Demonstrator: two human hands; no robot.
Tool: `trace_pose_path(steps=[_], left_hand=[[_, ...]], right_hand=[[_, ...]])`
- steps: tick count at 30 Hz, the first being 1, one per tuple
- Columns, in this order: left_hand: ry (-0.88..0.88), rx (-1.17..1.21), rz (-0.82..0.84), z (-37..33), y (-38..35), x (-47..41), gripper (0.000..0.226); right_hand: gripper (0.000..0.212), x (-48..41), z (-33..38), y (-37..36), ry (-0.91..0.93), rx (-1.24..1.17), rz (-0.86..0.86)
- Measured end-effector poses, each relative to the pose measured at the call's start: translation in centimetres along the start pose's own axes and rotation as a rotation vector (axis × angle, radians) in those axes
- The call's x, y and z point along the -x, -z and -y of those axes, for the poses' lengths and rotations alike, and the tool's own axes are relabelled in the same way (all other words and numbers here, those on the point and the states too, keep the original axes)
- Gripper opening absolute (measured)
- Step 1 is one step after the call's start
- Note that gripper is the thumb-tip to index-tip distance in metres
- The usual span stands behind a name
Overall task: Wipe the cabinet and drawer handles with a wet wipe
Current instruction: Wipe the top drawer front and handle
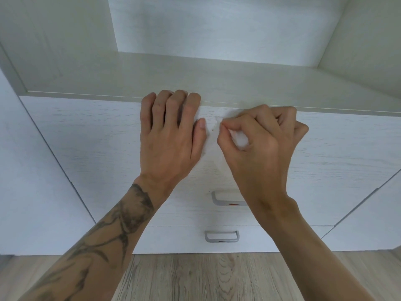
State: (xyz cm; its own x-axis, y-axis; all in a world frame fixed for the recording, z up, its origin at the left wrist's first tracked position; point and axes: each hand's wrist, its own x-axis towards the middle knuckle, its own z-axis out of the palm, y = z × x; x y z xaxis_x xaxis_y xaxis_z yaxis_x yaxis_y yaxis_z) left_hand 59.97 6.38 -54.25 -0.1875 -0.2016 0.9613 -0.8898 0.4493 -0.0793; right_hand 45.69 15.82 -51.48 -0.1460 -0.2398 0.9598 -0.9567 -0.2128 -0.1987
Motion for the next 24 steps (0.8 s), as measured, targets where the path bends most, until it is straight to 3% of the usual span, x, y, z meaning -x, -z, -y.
trace_pose_path(steps=[8, 17, 20, 24], left_hand=[[0.003, -0.012, -0.002, 0.1, 0.1, 0.0, 0.038], [0.009, -0.005, -0.004, -0.1, 0.3, -0.1, 0.038], [0.007, 0.003, 0.001, -0.1, 0.4, 0.0, 0.044], [0.002, 0.046, 0.02, -0.2, 0.6, 1.2, 0.055]], right_hand=[[0.009, 0.7, -3.3, 1.8, 0.137, -0.179, 0.038], [0.004, 1.1, -9.0, 5.2, 0.002, -0.164, 0.068], [0.01, 2.5, -9.6, 6.2, -0.131, -0.133, 0.058], [0.009, 5.7, -9.8, 7.8, -0.179, -0.147, 0.114]])
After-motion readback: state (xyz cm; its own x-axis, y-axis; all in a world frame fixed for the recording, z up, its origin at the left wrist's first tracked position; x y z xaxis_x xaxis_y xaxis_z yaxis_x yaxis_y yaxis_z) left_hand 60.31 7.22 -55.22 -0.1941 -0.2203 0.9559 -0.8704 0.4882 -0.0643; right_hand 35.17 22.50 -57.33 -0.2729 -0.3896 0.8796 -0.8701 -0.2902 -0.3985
